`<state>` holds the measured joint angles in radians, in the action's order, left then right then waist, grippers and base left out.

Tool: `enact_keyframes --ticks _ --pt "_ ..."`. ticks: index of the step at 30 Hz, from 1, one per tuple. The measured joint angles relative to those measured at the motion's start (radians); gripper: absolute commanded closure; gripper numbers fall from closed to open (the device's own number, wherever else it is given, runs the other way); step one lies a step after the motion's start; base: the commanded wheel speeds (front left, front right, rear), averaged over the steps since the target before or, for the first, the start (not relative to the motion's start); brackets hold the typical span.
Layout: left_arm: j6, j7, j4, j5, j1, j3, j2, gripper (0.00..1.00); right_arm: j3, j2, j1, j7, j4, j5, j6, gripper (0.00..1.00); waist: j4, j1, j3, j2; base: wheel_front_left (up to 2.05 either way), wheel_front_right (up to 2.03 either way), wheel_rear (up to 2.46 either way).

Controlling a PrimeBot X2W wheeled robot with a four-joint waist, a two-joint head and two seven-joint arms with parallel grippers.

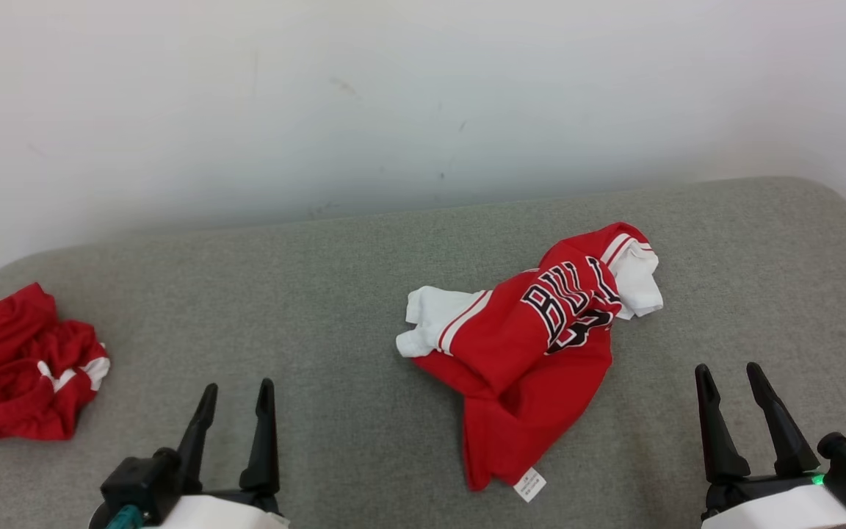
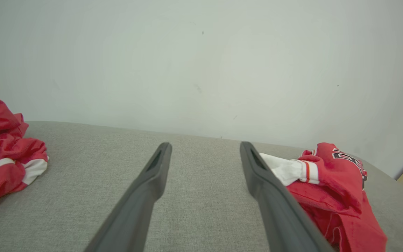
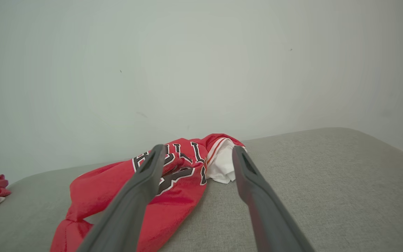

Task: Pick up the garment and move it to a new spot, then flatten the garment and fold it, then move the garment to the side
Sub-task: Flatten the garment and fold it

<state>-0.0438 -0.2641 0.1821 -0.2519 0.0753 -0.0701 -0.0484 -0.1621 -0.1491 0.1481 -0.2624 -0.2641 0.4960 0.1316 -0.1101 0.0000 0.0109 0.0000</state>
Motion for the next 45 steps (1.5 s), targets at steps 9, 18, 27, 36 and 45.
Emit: enact_keyframes --ticks 9,18,27,36,45 --pt "-0.012 0.000 0.003 0.004 -0.002 -0.005 0.000 0.00 0.075 0.080 -0.070 0.000 0.080 -0.159 0.000 0.00 -0.019 0.0000 0.012 0.0000 0.00 0.00 0.00" --pt "-0.038 0.006 0.055 0.005 0.050 -0.117 0.000 0.00 0.092 0.092 -0.069 0.000 0.094 -0.193 0.000 0.00 -0.032 0.0000 0.017 0.0000 0.00 0.00 0.00" --pt "-0.063 0.150 0.093 0.006 0.168 -0.292 0.000 0.00 0.111 0.096 -0.053 0.000 0.101 -0.198 0.000 0.00 -0.097 0.0000 0.036 0.0000 0.00 0.00 0.00" --pt "-0.026 0.312 0.188 0.010 0.254 -0.353 0.000 0.00 0.106 0.099 -0.039 -0.002 0.104 -0.167 0.000 0.00 -0.189 0.0000 0.082 0.0000 0.00 0.00 0.00" --pt "0.011 0.348 0.259 0.015 0.343 -0.341 -0.002 0.03 0.094 0.099 -0.025 -0.002 0.099 -0.137 0.000 0.00 -0.246 0.0000 0.115 0.0000 0.00 0.00 0.00"
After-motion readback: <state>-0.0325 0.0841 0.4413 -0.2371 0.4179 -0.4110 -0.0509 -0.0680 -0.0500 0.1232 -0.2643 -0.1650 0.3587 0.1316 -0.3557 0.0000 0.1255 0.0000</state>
